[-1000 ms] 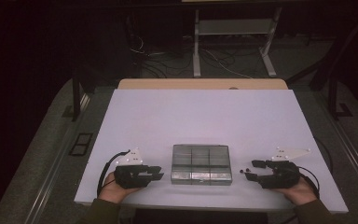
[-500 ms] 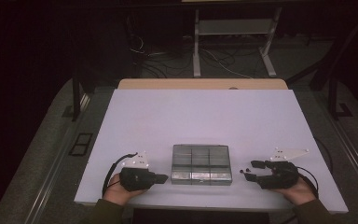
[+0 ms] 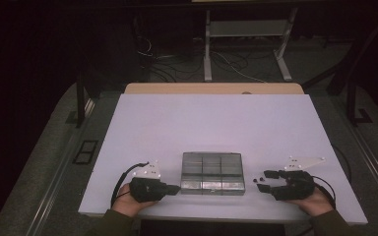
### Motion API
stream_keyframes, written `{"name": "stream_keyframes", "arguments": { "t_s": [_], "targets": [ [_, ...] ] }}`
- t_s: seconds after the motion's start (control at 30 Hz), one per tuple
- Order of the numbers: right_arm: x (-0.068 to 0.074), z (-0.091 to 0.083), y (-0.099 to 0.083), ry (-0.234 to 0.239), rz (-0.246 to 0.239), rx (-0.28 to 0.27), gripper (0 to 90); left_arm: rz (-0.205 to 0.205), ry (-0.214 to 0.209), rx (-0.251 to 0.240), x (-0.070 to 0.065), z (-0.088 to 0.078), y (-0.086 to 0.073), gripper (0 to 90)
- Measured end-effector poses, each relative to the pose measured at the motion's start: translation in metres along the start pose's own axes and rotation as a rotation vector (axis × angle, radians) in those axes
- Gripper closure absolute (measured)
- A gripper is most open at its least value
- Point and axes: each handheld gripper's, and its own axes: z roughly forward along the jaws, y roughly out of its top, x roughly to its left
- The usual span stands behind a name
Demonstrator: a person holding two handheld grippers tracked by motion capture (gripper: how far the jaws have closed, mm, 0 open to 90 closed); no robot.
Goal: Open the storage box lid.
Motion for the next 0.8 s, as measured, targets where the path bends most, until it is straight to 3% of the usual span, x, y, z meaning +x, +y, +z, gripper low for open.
{"name": "stream_keyframes", "arguments": {
  "t_s": [0.53, 0.67, 0.8],
  "targets": [
    [0.02, 0.009, 0.008, 0.123, -0.078, 0.034, 81.3, -0.01, -0.007, -0.001, 0.001, 0.0, 0.0, 89.1],
    [0.023, 0.012, 0.009, 0.157, -0.086, 0.027, 87.8, -0.01, -0.007, -0.001, 0.001, 0.0, 0.0, 89.1],
    [0.024, 0.014, 0.01, 0.175, -0.096, 0.04, 89.0, -0.011, -0.008, 0.001, 0.001, 0.0, 0.0, 89.1]
  ]
}}
